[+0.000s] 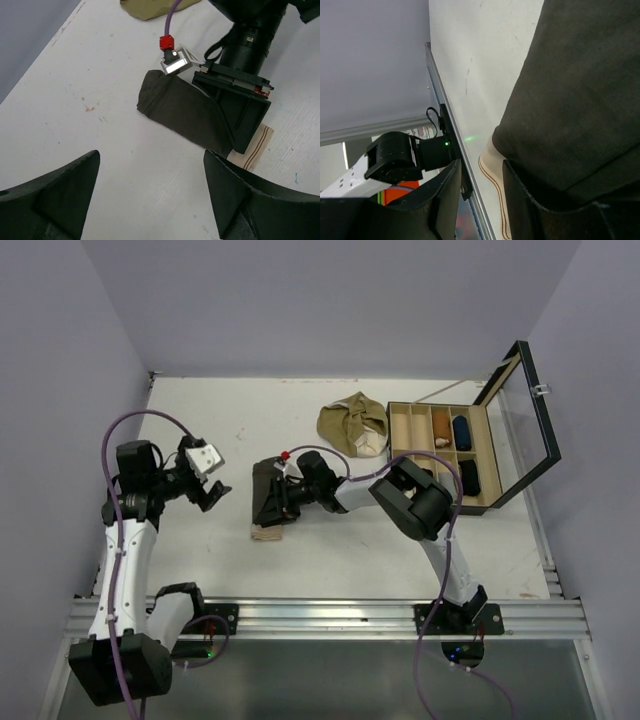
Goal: Roll the underwear
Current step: Fold the underwear, then roll the underwear
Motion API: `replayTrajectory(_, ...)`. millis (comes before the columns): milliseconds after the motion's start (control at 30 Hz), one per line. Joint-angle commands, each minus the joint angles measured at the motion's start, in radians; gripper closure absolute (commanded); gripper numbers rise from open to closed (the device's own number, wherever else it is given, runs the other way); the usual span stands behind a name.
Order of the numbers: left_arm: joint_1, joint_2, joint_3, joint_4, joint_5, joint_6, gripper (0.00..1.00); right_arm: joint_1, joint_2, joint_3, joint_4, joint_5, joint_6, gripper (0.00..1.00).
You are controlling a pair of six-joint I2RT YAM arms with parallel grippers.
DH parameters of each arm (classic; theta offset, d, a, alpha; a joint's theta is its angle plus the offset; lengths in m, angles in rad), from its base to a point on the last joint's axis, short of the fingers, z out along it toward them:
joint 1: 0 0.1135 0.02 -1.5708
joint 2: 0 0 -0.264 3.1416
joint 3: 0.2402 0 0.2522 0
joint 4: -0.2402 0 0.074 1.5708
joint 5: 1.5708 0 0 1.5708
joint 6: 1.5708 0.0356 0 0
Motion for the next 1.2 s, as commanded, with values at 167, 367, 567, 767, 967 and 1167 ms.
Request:
replayTrajectory(167,-0.090,-0.141,-0.272,-0.079,0.029,0.524,0.29,-0.003,-0.023,-0.017,0.105,-0.009,0.066,0.59)
replayTrajectory(367,-0.104,-0.226,-0.390,-0.151,0.054,0.765,0.32,-0.010,-0.111,0.036,0.077,0.006,0.153,0.59)
replayTrajectory(567,-0.143,-0.256,-0.495,-0.059,0.040,0.928,0.37,-0.009,-0.050,-0.001,0.031,0.021,0.129,0.65)
replayTrajectory(767,-0.195,-0.182,-0.538,-0.018,0.022,1.101,0.41,-0.010,0.055,-0.015,-0.004,0.014,0.066,0.69)
replayTrajectory(967,-0.267,-0.076,-0.562,0.077,-0.006,1.230,0.42,-0.023,0.104,-0.033,-0.006,0.015,0.069,0.71)
replayTrajectory(1167,-0.327,0.057,-0.576,0.237,-0.066,1.256,0.44,-0.047,0.137,-0.040,0.025,-0.005,0.109,0.74)
